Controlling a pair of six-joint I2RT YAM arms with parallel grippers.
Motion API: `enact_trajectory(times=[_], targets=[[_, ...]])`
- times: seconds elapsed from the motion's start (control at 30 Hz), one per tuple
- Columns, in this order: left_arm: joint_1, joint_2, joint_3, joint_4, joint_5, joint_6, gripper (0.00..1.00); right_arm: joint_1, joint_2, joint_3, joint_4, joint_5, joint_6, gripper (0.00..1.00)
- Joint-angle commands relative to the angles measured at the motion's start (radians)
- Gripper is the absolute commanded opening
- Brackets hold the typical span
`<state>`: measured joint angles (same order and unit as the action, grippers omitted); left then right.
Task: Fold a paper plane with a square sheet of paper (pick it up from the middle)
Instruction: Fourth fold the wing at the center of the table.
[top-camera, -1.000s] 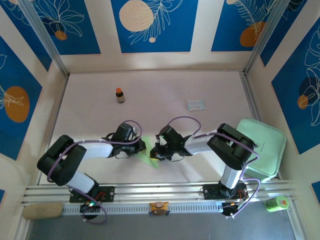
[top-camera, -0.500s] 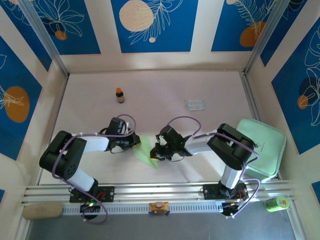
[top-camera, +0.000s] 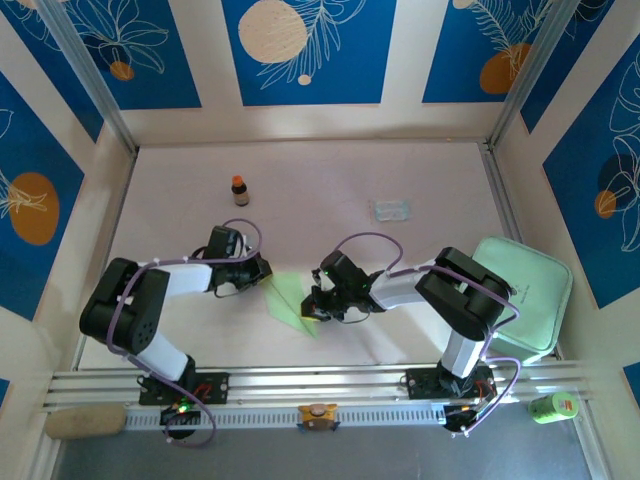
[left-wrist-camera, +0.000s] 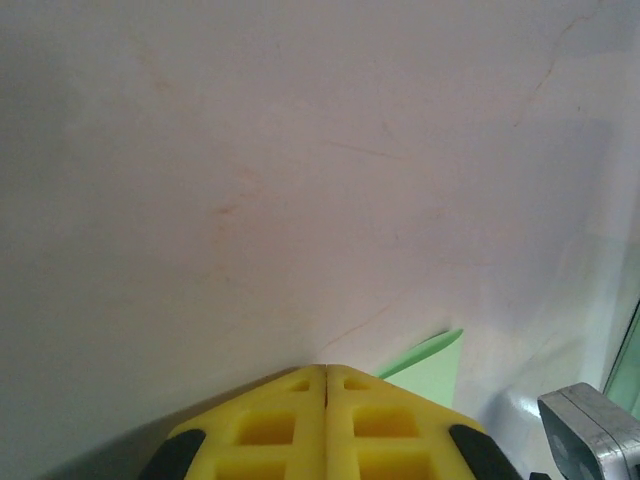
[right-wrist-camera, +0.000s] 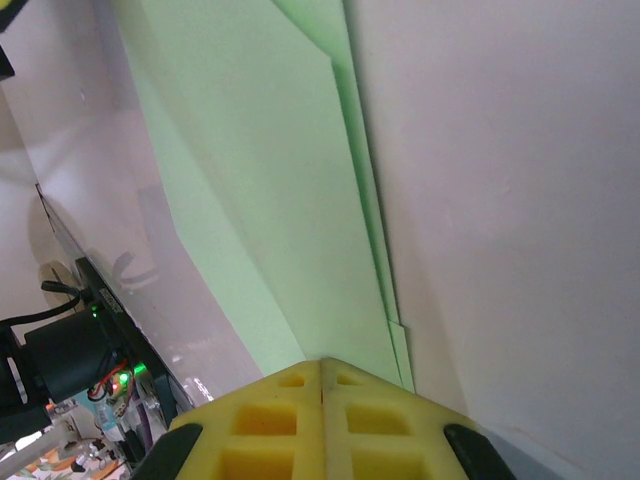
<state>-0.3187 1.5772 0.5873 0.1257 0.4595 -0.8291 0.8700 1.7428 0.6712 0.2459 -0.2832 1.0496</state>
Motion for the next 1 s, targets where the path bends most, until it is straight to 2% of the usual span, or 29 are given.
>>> enact_trajectory(times=[0.0,0.23,0.37,0.57,0.83,0.97], targets=[[0.010,-0.061,0.025,-0.063,-0.024,0.014,0.00,-0.008,0.022,-0.050,-0.191,0.018,-0.018,0.01],[-0.021,-0.167,0.002,-0.107,-0.024,0.011,0.01,-0.020,0.027,-0.039,-0.200,0.006,-0.038,0.02],[-0.068,-0.188,-0.043,-0.049,0.000,-0.010,0.03,-0.023,0.024,-0.028,-0.209,0.003,-0.043,0.02],[-0.137,-0.107,-0.038,-0.004,0.036,-0.017,0.02,-0.027,0.020,-0.022,-0.223,0.001,-0.048,0.01],[-0.129,0.015,-0.024,-0.055,-0.001,0.004,0.00,-0.033,-0.031,0.064,-0.277,-0.026,-0.082,0.02],[-0.129,0.020,-0.038,-0.048,-0.012,0.004,0.00,-0.026,-0.039,0.133,-0.271,-0.042,-0.081,0.02]])
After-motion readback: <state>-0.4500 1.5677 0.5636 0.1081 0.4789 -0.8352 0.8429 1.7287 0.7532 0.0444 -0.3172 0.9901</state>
